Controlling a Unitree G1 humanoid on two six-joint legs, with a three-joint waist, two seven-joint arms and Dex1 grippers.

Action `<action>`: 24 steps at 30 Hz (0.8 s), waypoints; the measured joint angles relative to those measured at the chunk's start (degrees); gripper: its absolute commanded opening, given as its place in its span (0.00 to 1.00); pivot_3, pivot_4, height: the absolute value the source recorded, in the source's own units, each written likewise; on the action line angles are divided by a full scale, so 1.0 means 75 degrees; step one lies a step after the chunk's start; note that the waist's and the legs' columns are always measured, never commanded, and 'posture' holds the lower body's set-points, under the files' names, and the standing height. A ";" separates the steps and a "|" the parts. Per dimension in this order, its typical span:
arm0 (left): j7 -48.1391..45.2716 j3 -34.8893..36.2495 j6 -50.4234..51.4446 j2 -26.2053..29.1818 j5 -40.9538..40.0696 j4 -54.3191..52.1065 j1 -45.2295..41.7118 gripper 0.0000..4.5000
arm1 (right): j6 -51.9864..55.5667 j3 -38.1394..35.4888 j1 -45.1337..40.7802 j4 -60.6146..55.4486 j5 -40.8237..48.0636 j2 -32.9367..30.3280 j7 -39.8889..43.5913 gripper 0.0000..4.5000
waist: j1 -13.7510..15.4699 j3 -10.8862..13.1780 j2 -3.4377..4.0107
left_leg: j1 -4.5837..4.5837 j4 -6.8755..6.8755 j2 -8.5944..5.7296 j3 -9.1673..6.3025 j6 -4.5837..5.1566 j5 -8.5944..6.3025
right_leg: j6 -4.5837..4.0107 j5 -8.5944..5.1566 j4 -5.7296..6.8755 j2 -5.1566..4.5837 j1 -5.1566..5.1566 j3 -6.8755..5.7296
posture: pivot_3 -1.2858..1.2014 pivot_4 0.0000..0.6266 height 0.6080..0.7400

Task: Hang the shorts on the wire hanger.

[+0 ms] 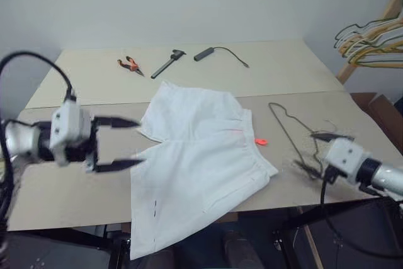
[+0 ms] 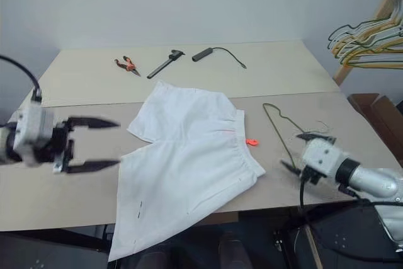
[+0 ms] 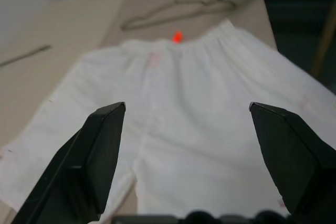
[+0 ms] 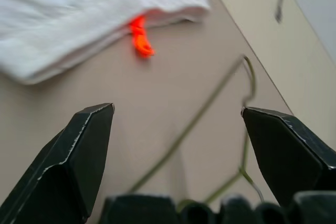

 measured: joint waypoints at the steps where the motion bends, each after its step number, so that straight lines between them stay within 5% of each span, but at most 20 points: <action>1: 0.0309 -0.0260 0.0241 -0.0251 -0.0076 -0.0083 -0.0255 0.91 | 0.0653 -0.0043 -0.0162 -0.0041 0.0068 0.0108 -0.0163 1.00 | -0.0003 0.0000 0.0000 | -0.0011 0.0001 -0.0003 -0.0003 0.0000 0.0000 | 0.0003 0.0002 -0.0004 -0.0001 -0.0006 0.0000 | 0.46 0.21 1.00; 11: 0.0882 -0.1168 0.0916 -0.0910 -0.0165 -0.0221 -0.0879 0.92 | 0.5324 0.0243 -0.1331 0.0066 0.0181 0.0199 -0.0425 0.96 | -0.0145 0.0002 0.0003 | -0.0093 0.0022 -0.0005 -0.0003 0.0002 -0.0003 | -0.0021 0.0020 0.0002 0.0003 -0.0087 0.0001 | 0.45 0.20 1.00; 13: 0.0861 -0.1194 0.0906 -0.0914 -0.0155 -0.0218 -0.0875 0.92 | 0.5788 0.0402 -0.1544 0.0280 0.0201 0.0228 -0.0290 0.87 | -0.0193 0.0002 0.0002 | -0.0094 0.0026 -0.0004 -0.0002 0.0002 -0.0003 | -0.0002 0.0011 0.0000 0.0003 -0.0083 0.0001 | 0.45 0.20 1.00; 24: 0.0728 -0.1235 0.0846 -0.0914 -0.0049 -0.0214 -0.0831 0.92 | 0.6795 0.0518 -0.2656 0.1605 0.0259 0.0709 0.0143 0.01 | -0.0272 0.0002 0.0002 | -0.0097 0.0027 -0.0003 -0.0005 0.0002 -0.0003 | 0.0006 0.0012 -0.0002 0.0005 -0.0081 0.0000 | 0.46 0.20 1.00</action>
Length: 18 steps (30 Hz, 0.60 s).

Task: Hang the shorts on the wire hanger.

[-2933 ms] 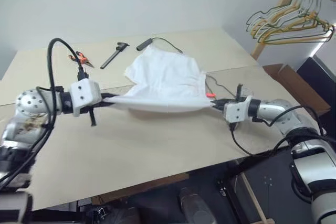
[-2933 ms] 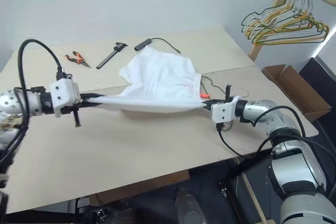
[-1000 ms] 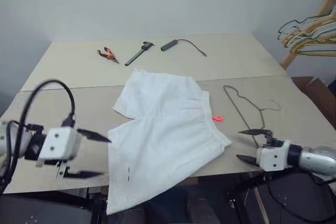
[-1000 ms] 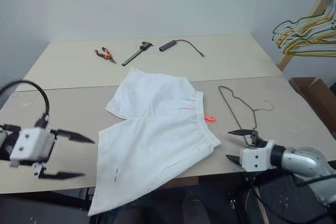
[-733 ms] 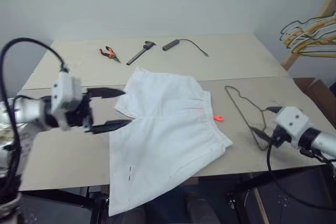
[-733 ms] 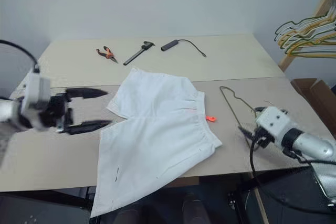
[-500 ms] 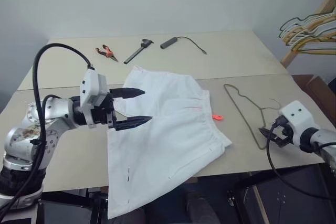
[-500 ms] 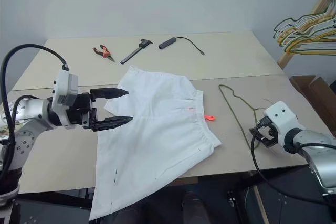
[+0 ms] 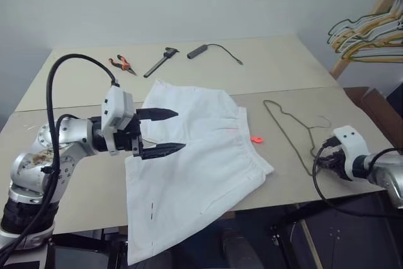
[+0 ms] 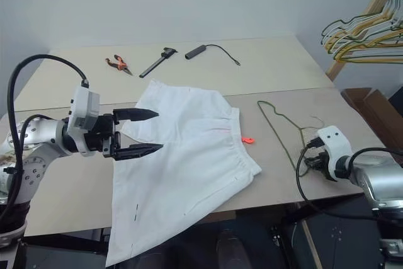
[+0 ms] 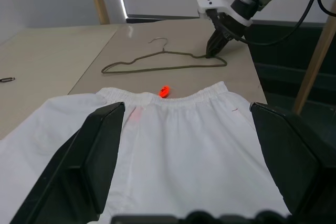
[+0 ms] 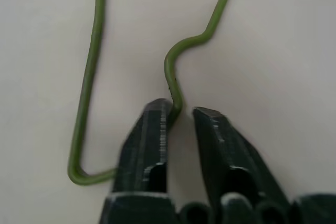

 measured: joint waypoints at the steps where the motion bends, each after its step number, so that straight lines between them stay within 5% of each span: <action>1: -0.0008 0.0000 -0.0001 0.0001 0.0012 0.0000 0.0018 0.92 | 0.0047 -0.0007 -0.0034 0.0042 -0.0005 0.0005 0.0005 0.00 | 0.0003 0.0000 0.0000 | 0.0000 0.0000 0.0000 -0.0001 0.0000 0.0000 | 0.0000 0.0000 -0.0001 0.0000 0.0001 -0.0001 | 0.46 0.20 1.00; 13: -0.0149 -0.0005 -0.0185 0.0001 0.0190 0.0039 -0.0084 0.92 | 0.0974 -0.0933 -0.0705 0.0001 0.0023 0.1211 -0.0876 0.00 | -0.0140 0.0001 -0.0002 | -0.0009 0.0000 0.0002 -0.0005 0.0000 0.0000 | 0.0003 0.0005 0.0000 0.0006 -0.0012 0.0001 | 0.45 0.18 1.00; 18: 0.0000 -0.0063 -0.0150 -0.0078 0.0265 0.0445 -0.0534 0.92 | -0.1393 -0.0911 -0.0279 -0.1090 -0.0926 0.1243 -0.1555 0.00 | -0.0143 -0.0003 0.0007 | -0.0091 0.0012 0.0000 -0.0020 0.0000 0.0000 | 0.0003 0.0010 0.0004 0.0002 -0.0076 -0.0014 | 0.45 0.16 1.00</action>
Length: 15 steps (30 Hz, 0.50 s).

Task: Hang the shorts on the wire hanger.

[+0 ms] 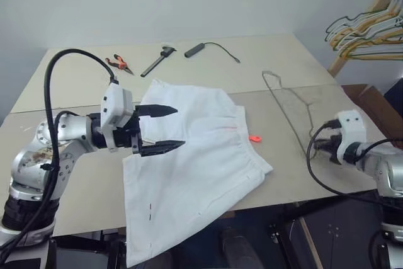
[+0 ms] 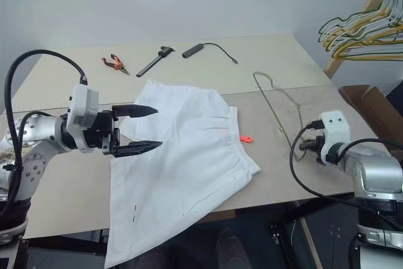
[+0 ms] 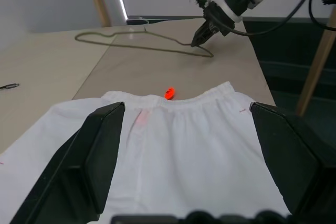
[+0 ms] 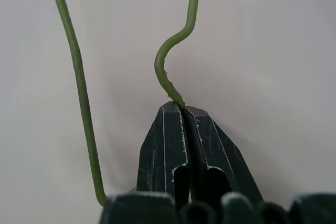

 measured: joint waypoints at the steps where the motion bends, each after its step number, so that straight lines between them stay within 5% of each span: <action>1: 0.0080 -0.0026 0.0038 -0.0013 0.0068 0.0167 -0.0227 0.92 | -0.1075 0.0306 0.0193 -0.0120 -0.0636 -0.0207 -0.0286 0.00 | 0.0007 0.0000 0.0000 | -0.0008 0.0007 -0.0005 -0.0003 0.0000 0.0000 | 0.0000 0.0001 0.0001 -0.0008 -0.0002 -0.0007 | 0.45 0.16 1.00; 8: 0.0454 -0.0167 0.0731 -0.0147 0.0214 0.1239 -0.1834 0.92 | -0.6508 0.1672 0.0058 0.0652 -0.3902 -0.1159 -0.1875 0.00 | -0.0071 -0.0007 0.0009 | -0.0011 0.0035 -0.0010 -0.0002 0.0000 0.0000 | 0.0004 0.0014 0.0003 -0.0011 0.0000 -0.0005 | 0.45 0.12 1.00; 15: -0.0218 -0.0585 0.0916 -0.0251 0.0382 0.2273 -0.2378 0.92 | -0.9798 0.2100 -0.0716 0.1423 -0.5406 -0.1483 -0.2650 0.00 | -0.0245 -0.0014 0.0018 | -0.0013 0.0036 -0.0014 -0.0011 0.0000 0.0000 | -0.0042 0.0042 0.0005 -0.0013 0.0003 -0.0009 | 0.45 0.10 1.00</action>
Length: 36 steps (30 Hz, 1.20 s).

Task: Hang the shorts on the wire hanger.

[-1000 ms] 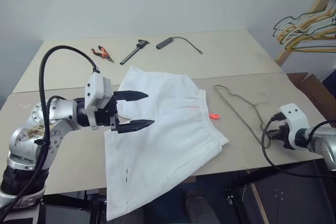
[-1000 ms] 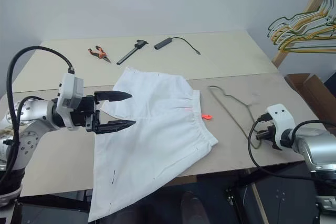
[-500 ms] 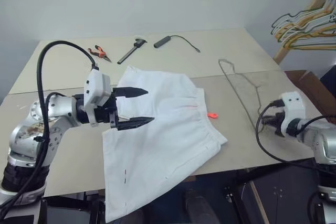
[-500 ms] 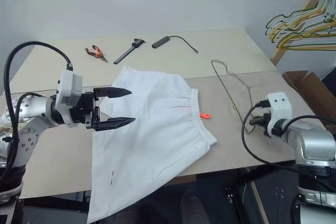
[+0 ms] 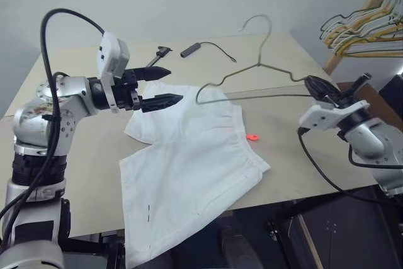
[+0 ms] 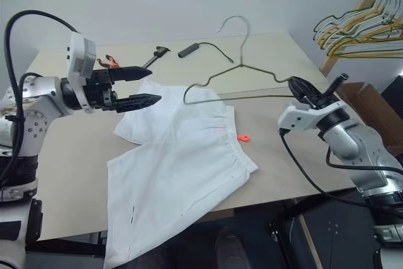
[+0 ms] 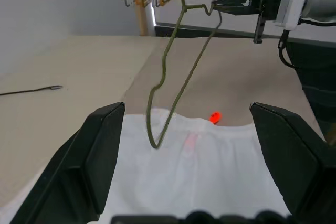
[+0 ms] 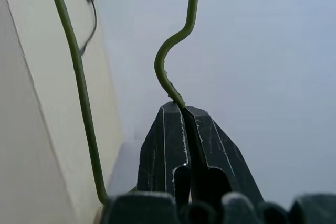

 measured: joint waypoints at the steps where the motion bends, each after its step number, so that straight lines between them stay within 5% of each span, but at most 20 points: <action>1: -0.0179 -0.0150 -0.0101 0.0003 0.0139 0.0072 -0.0003 0.92 | -0.0242 0.0017 -0.0050 0.0008 -0.0085 0.0001 -0.0022 0.00 | -0.0009 0.0000 0.0000 | 0.0000 0.0000 -0.0001 -0.0001 0.0000 0.0000 | 0.0000 0.0000 0.0000 -0.0001 0.0000 0.0000 | 0.45 0.09 1.00; 8: -0.1346 -0.1038 -0.0159 -0.0079 0.0646 0.0824 -0.0488 0.92 | -0.1084 0.0045 -0.0576 0.0078 -0.0353 0.0223 -0.0007 0.00 | -0.0132 -0.0006 0.0002 | 0.0001 0.0014 -0.0004 -0.0027 0.0000 0.0000 | -0.0003 0.0003 0.0005 -0.0002 0.0018 -0.0018 | 0.44 0.09 1.00; 18: -0.1390 -0.1696 -0.0498 -0.0814 0.1643 0.1604 -0.0609 0.92 | -0.1062 -0.0112 -0.0705 -0.0229 -0.0329 0.0376 0.0301 0.00 | -0.0331 -0.0024 0.0007 | 0.0004 0.0018 -0.0007 -0.0043 0.0001 0.0001 | -0.0006 0.0005 0.0021 -0.0002 0.0019 -0.0024 | 0.43 0.09 1.00; 22: -0.1366 -0.1729 -0.0738 -0.0959 0.1928 0.1822 -0.0629 0.73 | -0.1044 -0.0208 -0.0704 -0.0379 -0.0319 0.0407 0.0425 0.00 | -0.0413 -0.0037 0.0006 | 0.0005 0.0019 -0.0007 -0.0045 0.0001 0.0001 | -0.0006 0.0005 0.0026 -0.0002 0.0020 -0.0024 | 0.43 0.09 1.00; 32: -0.1584 -0.1710 -0.0959 -0.1009 0.1980 0.1837 -0.0630 0.04 | -0.1043 -0.0326 -0.0703 -0.0380 -0.0323 0.0477 0.0545 0.00 | -0.0503 -0.0053 0.0012 | 0.0019 0.0025 -0.0014 -0.0046 0.0001 0.0001 | -0.0006 0.0004 0.0071 -0.0006 0.0020 -0.0024 | 0.43 0.08 1.00; 36: -0.1530 -0.1600 -0.0942 -0.1003 0.1999 0.1840 -0.0612 0.01 | -0.1046 -0.0326 -0.0704 -0.0401 -0.0323 0.0498 0.0564 0.00 | -0.0579 -0.0064 0.0010 | 0.0018 0.0025 -0.0014 -0.0049 0.0001 0.0001 | -0.0006 0.0004 0.0073 -0.0007 0.0020 -0.0024 | 0.43 0.08 1.00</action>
